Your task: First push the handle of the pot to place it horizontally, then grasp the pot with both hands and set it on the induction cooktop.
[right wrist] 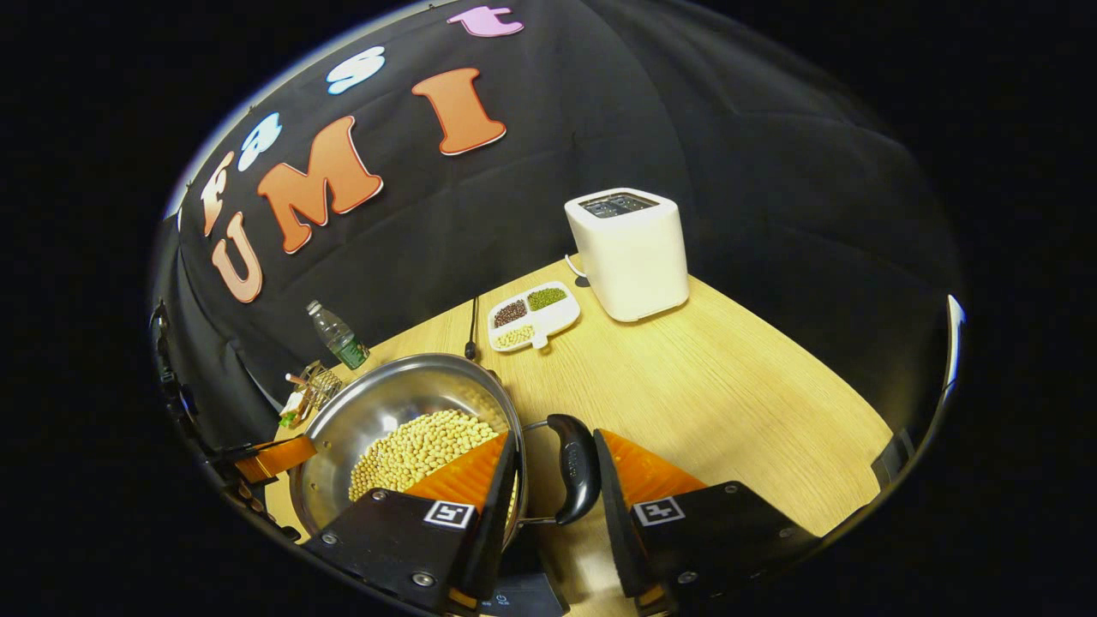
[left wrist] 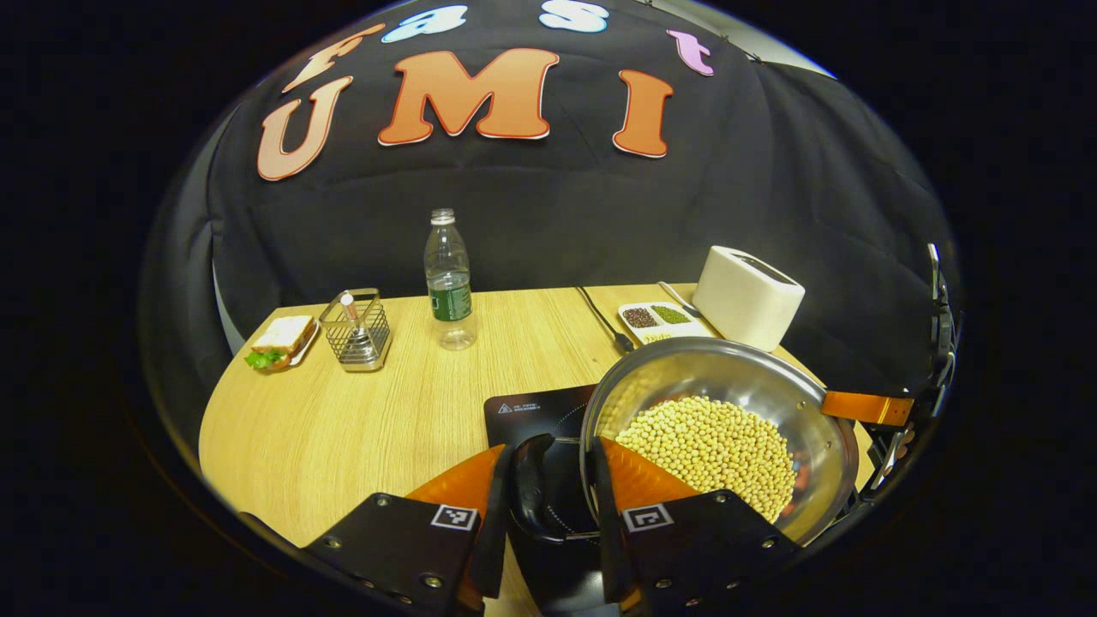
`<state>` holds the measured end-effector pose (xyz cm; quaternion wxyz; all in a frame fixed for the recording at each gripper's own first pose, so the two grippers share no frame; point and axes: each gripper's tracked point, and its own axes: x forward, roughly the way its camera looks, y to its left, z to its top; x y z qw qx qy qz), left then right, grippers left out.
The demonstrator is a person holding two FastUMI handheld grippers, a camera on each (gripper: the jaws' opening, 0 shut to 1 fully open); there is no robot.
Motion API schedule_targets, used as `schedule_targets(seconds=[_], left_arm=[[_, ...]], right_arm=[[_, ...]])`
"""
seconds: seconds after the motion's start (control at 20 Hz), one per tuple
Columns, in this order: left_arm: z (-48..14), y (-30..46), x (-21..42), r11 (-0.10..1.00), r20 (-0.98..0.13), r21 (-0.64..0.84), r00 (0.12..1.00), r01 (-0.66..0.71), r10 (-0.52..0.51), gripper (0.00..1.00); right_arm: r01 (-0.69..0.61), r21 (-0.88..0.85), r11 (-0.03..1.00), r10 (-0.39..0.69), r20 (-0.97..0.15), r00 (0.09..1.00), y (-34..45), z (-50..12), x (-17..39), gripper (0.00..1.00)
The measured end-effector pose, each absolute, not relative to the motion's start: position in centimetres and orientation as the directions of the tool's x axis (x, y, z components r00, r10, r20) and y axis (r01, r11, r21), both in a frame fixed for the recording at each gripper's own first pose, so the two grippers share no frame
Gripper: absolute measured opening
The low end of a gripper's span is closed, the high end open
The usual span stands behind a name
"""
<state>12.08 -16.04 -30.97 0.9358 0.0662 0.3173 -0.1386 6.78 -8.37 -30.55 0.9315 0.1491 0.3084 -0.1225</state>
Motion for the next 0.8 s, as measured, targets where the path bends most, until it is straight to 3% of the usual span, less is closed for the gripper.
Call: schedule_targets(seconds=[0.05, 0.15, 0.2, 0.25, 0.3, 0.4, 0.65, 0.7, 0.8], left_arm=[[-30.2, -16.0, 12.1, 0.955, -0.598, 0.042, 0.773, 0.295, -0.212, 0.48], [-26.9, -15.1, 13.3, 0.951, -0.504, 0.105, 0.84, 0.289, -0.2, 0.52], [-24.9, -14.6, 13.6, 0.952, -0.459, 0.138, 0.87, 0.273, -0.183, 0.57], [-22.7, -14.4, 13.5, 0.953, -0.418, 0.157, 0.892, 0.259, -0.174, 0.53], [-20.5, -14.3, 13.3, 0.955, -0.374, 0.164, 0.912, 0.246, -0.17, 0.58], [-16.1, -14.4, 12.0, 0.961, -0.286, 0.148, 0.94, 0.234, -0.184, 0.96], [-5.2, -13.6, 8.4, 0.969, -0.083, 0.159, 0.98, 0.19, -0.178, 0.93], [-3.2, -13.5, 7.5, 0.969, -0.05, 0.158, 0.981, 0.191, -0.186, 0.93], [0.1, -12.3, 5.8, 0.974, -0.003, 0.145, 0.985, 0.174, -0.175, 0.93]], right_arm=[[0.306, 0.185, 0.934, -0.145, -0.586, 0.797, -8.4, -29.7, 7.1, 0.55], [0.278, 0.142, 0.95, -0.162, -0.537, 0.828, -8.3, -27.2, 7.2, 0.69], [0.267, 0.126, 0.955, -0.166, -0.517, 0.839, -8.3, -26.1, 7.0, 0.82], [0.259, 0.117, 0.959, -0.168, -0.5, 0.85, -8.0, -24.8, 7.1, 0.88], [0.249, 0.112, 0.962, -0.167, -0.48, 0.861, -7.7, -23.3, 7.0, 0.95], [0.211, 0.115, 0.971, -0.144, -0.427, 0.893, -6.9, -19.8, 6.7, 0.95], [0.183, 0.042, 0.982, -0.168, -0.244, 0.955, -6.8, -9.4, 4.8, 1.0], [0.176, 0.034, 0.984, -0.165, -0.214, 0.963, -6.4, -7.5, 4.3, 0.95], [0.162, 0.024, 0.987, -0.155, -0.174, 0.972, -5.5, -4.5, 3.5, 0.95]])
